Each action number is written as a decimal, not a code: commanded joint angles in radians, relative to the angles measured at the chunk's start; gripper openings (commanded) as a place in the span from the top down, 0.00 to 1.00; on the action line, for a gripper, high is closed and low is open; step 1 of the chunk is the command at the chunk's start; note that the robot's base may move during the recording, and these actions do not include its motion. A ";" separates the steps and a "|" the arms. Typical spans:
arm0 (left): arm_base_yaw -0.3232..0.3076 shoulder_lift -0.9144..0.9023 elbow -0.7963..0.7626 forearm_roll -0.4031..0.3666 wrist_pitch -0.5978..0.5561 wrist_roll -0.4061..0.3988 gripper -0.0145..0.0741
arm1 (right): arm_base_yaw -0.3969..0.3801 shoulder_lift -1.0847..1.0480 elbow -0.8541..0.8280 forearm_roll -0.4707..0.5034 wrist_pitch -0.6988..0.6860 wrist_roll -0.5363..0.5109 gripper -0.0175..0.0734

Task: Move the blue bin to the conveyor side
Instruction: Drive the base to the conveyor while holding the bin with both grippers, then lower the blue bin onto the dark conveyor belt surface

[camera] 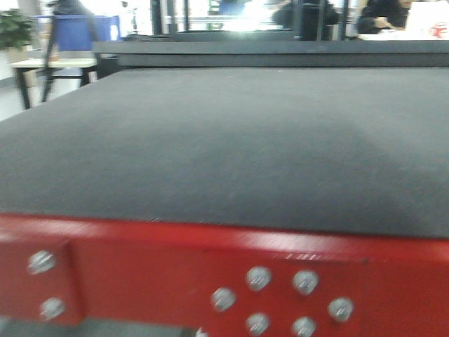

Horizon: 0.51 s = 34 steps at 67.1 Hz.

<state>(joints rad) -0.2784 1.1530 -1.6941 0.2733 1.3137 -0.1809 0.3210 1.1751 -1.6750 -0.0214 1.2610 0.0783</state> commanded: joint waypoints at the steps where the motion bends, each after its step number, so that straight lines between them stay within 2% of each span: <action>1: -0.006 -0.014 -0.022 0.031 -0.093 0.015 0.86 | 0.001 -0.018 -0.020 -0.003 -0.102 -0.022 0.89; 34: -0.006 -0.014 -0.022 0.033 -0.093 0.015 0.86 | 0.001 -0.018 -0.020 -0.003 -0.102 -0.022 0.89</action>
<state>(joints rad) -0.2784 1.1530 -1.6941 0.2733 1.3137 -0.1789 0.3210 1.1751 -1.6750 -0.0214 1.2610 0.0783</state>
